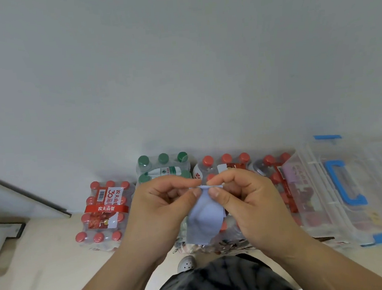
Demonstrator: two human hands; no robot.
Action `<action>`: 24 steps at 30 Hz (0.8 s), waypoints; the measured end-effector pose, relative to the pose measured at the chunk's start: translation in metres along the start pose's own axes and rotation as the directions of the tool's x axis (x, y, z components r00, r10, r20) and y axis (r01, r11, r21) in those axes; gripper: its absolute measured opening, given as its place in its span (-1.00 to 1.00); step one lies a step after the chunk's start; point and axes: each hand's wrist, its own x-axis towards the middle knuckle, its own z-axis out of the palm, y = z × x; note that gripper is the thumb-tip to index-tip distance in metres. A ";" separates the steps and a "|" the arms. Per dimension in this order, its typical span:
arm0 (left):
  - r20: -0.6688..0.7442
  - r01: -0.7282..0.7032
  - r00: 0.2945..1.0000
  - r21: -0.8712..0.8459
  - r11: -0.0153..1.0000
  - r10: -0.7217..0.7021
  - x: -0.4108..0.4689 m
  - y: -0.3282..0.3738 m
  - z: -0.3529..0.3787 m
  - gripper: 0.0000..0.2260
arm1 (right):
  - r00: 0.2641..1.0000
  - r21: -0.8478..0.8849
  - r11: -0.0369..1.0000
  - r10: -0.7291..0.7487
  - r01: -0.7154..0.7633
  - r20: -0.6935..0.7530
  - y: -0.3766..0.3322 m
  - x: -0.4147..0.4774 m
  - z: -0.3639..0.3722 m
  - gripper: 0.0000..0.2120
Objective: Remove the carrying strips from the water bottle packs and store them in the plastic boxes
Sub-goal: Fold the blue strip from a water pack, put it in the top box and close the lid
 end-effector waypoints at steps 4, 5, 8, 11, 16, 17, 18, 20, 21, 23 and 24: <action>0.026 -0.013 1.000 0.056 0.998 0.011 0.002 0.003 0.006 -0.74 | 0.999 0.074 0.997 0.015 -0.013 -0.030 0.002 0.000 -0.003 -0.84; 0.040 -0.011 0.999 0.064 0.998 0.008 0.002 0.004 0.006 -0.74 | 0.999 0.091 0.996 0.022 -0.019 -0.033 0.001 0.000 -0.003 -0.84; 0.094 -0.005 0.996 0.104 0.995 -0.005 0.002 0.009 0.006 -0.73 | 0.997 0.100 0.994 0.058 -0.053 -0.050 0.000 -0.002 -0.006 -0.83; 0.130 0.004 0.991 0.151 0.988 -0.024 0.004 0.012 0.007 -0.73 | 0.997 0.068 0.995 0.079 -0.077 -0.027 0.003 -0.002 -0.007 -0.87; 0.160 0.016 0.986 0.141 0.990 -0.039 0.003 0.019 0.006 -0.75 | 0.996 0.052 0.995 0.087 -0.086 -0.017 -0.001 -0.006 -0.009 -0.85; 0.160 0.010 0.987 0.144 0.990 -0.033 0.003 0.019 0.006 -0.74 | 0.995 0.061 0.994 0.092 -0.090 -0.024 -0.002 -0.006 -0.010 -0.84; 0.157 0.008 0.987 0.142 0.990 -0.031 0.004 0.020 0.007 -0.73 | 0.995 0.074 0.993 0.098 -0.096 -0.031 -0.004 -0.006 -0.011 -0.83; 0.150 0.008 0.988 0.133 0.991 -0.028 0.005 0.020 0.009 -0.71 | 0.993 0.093 0.990 0.110 -0.105 -0.051 -0.006 -0.006 -0.012 -0.80; 0.149 0.009 0.988 0.128 0.992 -0.028 0.005 0.020 0.011 -0.70 | 0.991 0.102 0.989 0.118 -0.111 -0.064 -0.007 -0.006 -0.012 -0.80; 0.149 0.018 0.988 0.115 0.993 -0.035 0.005 0.019 0.013 -0.70 | 0.988 0.111 0.987 0.126 -0.116 -0.089 -0.007 -0.006 -0.012 -0.80; 0.151 0.025 0.988 0.107 0.994 -0.041 0.004 0.018 0.014 -0.73 | 0.988 0.106 0.988 0.123 -0.113 -0.095 -0.007 -0.006 -0.013 -0.81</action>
